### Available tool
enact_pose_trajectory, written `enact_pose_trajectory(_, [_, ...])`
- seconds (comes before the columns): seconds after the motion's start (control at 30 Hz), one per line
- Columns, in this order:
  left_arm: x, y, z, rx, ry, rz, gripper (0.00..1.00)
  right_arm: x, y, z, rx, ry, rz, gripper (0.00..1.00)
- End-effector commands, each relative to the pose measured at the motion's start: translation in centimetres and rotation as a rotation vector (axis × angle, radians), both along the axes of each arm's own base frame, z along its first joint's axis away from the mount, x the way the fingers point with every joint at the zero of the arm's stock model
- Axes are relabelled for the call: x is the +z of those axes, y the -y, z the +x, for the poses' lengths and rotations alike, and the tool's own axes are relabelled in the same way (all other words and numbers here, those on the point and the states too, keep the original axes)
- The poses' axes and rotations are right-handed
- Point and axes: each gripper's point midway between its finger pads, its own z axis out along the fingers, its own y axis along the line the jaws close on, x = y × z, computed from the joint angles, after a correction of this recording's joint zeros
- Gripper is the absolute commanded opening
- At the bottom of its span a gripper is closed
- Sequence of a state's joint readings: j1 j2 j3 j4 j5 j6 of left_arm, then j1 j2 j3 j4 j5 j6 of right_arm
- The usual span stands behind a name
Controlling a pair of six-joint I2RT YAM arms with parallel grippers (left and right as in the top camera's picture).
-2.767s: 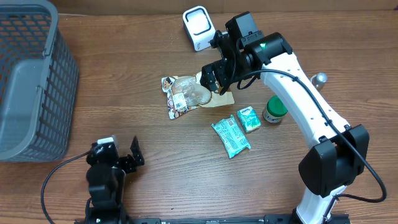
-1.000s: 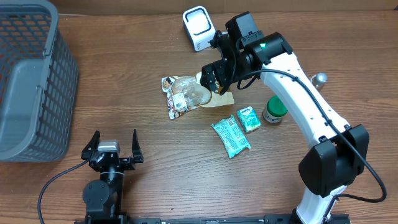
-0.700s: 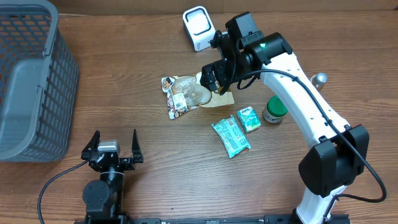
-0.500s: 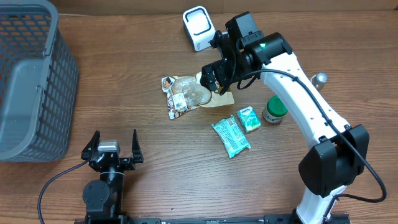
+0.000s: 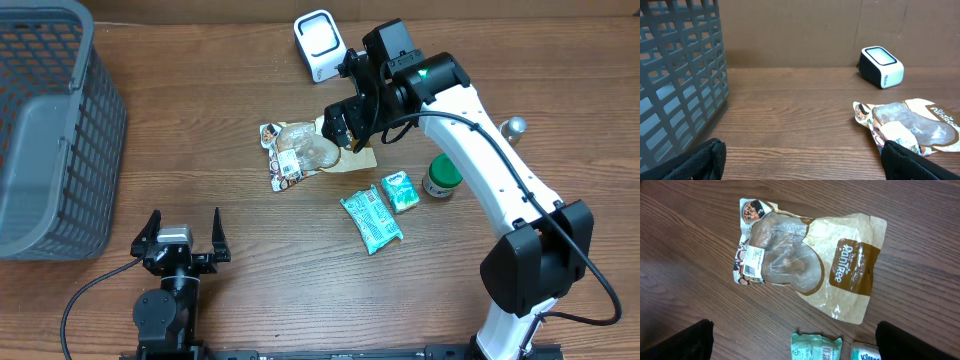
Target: Scan the item barcode
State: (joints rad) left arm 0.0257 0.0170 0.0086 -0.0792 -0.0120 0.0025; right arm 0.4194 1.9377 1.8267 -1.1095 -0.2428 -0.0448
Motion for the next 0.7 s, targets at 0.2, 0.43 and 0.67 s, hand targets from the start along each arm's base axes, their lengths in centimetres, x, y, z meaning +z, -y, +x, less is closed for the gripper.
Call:
enact_pose_trajectory(0.2, [0.1,0.0,0.0,0.0,0.01,-0.005,1.0,0.3,0.3,0.4,-0.013,0.017,-0.009,1.0])
enact_pose_trajectory(0.43, [0.1,0.0,0.0,0.0,0.01,-0.005,1.0,-1.0,0.8,-0.4,0.039,0.012,-0.044,1.0])
enact_pose_trajectory(0.67, [0.1,0.0,0.0,0.0,0.01,-0.005,1.0,0.9,1.3,-1.0,0.12,0.124,-0.041,1.0])
